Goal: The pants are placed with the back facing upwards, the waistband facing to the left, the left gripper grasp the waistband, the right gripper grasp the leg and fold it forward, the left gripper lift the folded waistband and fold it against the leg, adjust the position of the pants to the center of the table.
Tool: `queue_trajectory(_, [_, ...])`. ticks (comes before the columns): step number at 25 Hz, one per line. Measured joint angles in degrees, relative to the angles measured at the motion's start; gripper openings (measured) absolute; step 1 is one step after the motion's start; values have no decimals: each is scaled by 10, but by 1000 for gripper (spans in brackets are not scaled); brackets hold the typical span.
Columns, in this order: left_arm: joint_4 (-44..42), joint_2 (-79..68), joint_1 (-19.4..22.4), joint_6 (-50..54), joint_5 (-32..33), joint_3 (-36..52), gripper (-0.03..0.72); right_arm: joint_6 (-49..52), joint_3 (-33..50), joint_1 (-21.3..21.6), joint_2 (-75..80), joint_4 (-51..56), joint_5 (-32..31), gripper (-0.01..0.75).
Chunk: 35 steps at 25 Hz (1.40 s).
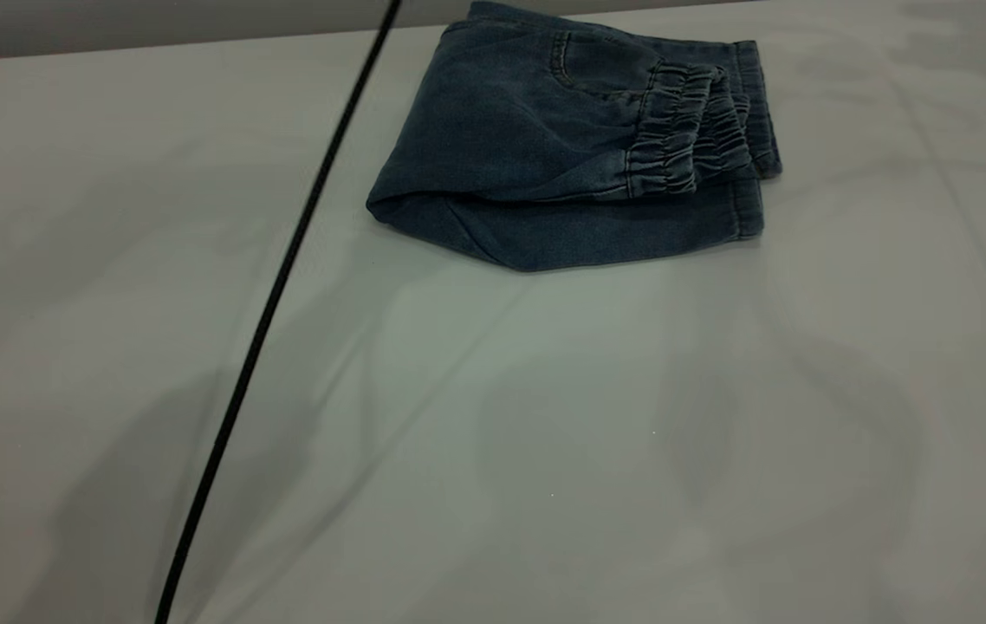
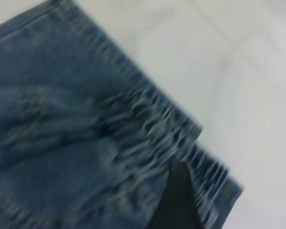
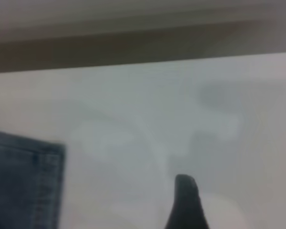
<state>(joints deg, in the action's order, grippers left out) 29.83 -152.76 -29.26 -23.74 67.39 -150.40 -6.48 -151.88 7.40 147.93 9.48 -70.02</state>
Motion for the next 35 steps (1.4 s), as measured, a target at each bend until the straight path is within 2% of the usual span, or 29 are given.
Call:
queue_trajectory(6, [-205,17,0,108,26,-1,549,-17,1,-19,-9,38,0,435])
queue_trajectory(11, [-303,14,1,132,27,-1,549,-23,-14,-35,-52,42,-1,435])
queue_trajectory(23, [-312,-32,0,136,25,-1,549,-23,-17,-34,-208,72,0,435])
queue_trajectory(35, [-313,-99,0,125,19,0,549,-23,-17,-34,-234,98,0,435])
